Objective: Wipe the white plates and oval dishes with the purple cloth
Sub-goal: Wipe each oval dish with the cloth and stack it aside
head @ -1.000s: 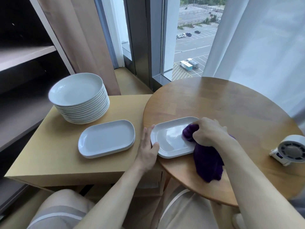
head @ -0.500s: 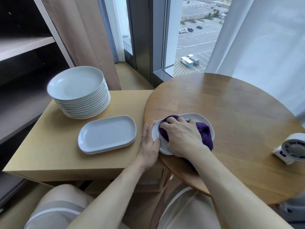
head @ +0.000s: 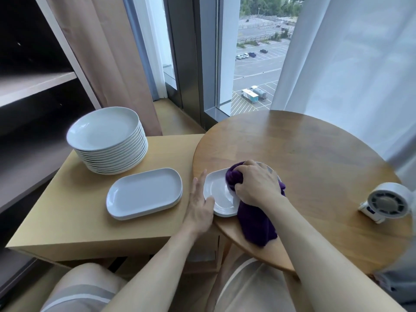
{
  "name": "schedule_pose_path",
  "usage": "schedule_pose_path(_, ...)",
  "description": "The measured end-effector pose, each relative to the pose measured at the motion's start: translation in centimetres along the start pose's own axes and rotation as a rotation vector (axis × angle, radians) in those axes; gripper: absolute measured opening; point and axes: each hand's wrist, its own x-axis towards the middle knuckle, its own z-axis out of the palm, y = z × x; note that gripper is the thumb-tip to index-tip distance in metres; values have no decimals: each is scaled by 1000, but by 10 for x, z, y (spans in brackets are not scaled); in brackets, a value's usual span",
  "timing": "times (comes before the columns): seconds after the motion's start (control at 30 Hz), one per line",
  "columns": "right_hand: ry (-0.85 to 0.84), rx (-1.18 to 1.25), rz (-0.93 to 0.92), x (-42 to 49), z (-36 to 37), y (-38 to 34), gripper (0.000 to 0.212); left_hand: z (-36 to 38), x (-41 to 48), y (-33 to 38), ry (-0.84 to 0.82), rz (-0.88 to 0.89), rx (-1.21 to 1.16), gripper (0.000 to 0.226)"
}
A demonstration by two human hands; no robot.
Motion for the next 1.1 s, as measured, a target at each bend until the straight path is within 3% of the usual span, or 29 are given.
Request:
schedule_pose_path(0.23, -39, -159, 209, -3, -18, 13, 19, -5, 1, -4, -58, -17, 96, 72)
schedule_pose_path(0.5, -204, -266, -71, -19, -21, 0, 16, -7, 1, -2, -55, -40, 44, 71)
schedule_pose_path(0.63, -221, -227, -220, -23, -16, -18, 20, -8, 3, 1, -74, -34, 6, 45)
schedule_pose_path(0.77, -170, -107, -359, -27, 2, -36, 20, -9, 1, 6, -55, -61, -74, 73)
schedule_pose_path(1.03, -167, 33, -326, -9, 9, -33, 36, -8, 1, 3, -44, -35, -106, 85)
schedule_pose_path(1.1, -172, 16, -308, -8, 10, -32, 42, -7, 1, 2, -34, -18, -105, 71)
